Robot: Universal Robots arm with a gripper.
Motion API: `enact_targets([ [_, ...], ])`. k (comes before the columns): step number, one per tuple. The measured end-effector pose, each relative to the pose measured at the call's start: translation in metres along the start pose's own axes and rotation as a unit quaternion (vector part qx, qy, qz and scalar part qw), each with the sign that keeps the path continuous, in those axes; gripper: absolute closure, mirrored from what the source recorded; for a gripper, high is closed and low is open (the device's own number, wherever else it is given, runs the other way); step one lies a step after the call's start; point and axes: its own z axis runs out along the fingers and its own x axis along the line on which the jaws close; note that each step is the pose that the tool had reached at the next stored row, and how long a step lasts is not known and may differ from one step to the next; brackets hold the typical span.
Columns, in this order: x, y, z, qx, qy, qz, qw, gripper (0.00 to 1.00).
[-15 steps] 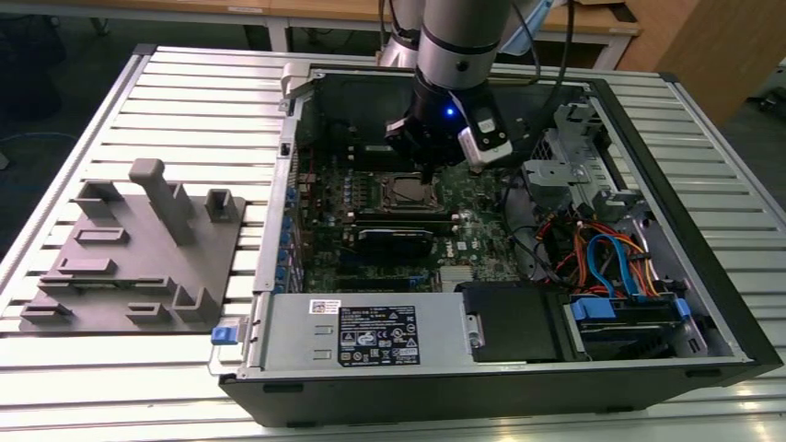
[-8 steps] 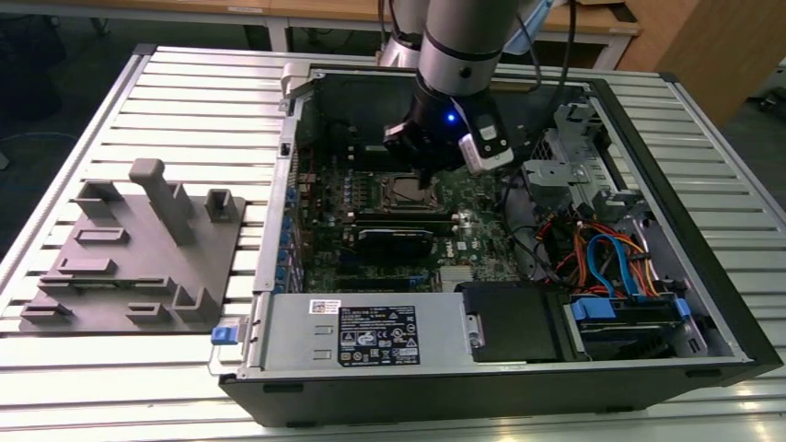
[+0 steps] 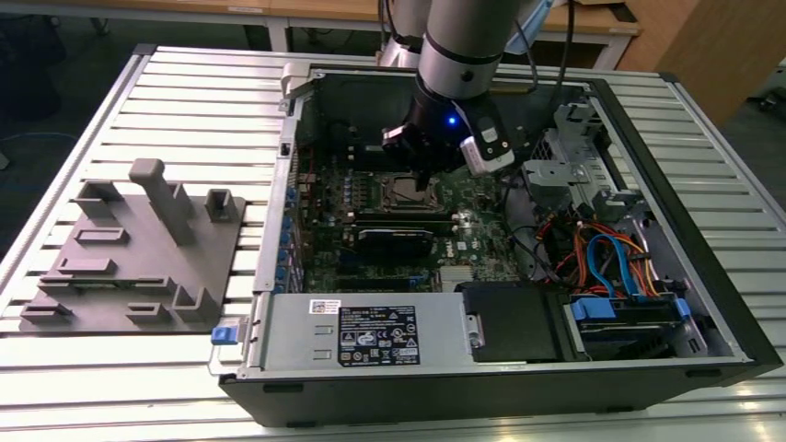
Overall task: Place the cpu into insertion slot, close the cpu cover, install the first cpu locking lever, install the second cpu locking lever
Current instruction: 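Install the second cpu locking lever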
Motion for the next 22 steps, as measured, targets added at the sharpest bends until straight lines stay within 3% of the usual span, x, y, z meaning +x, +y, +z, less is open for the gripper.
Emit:
enact_targets([
  [11,0.0000,-0.0005,0.0000,0.0000,0.0000,0.000,1.00000,0.90],
  [22,0.0002,-0.0079,-0.0006,-0.0006,0.0008,-0.009,0.99996,0.90],
])
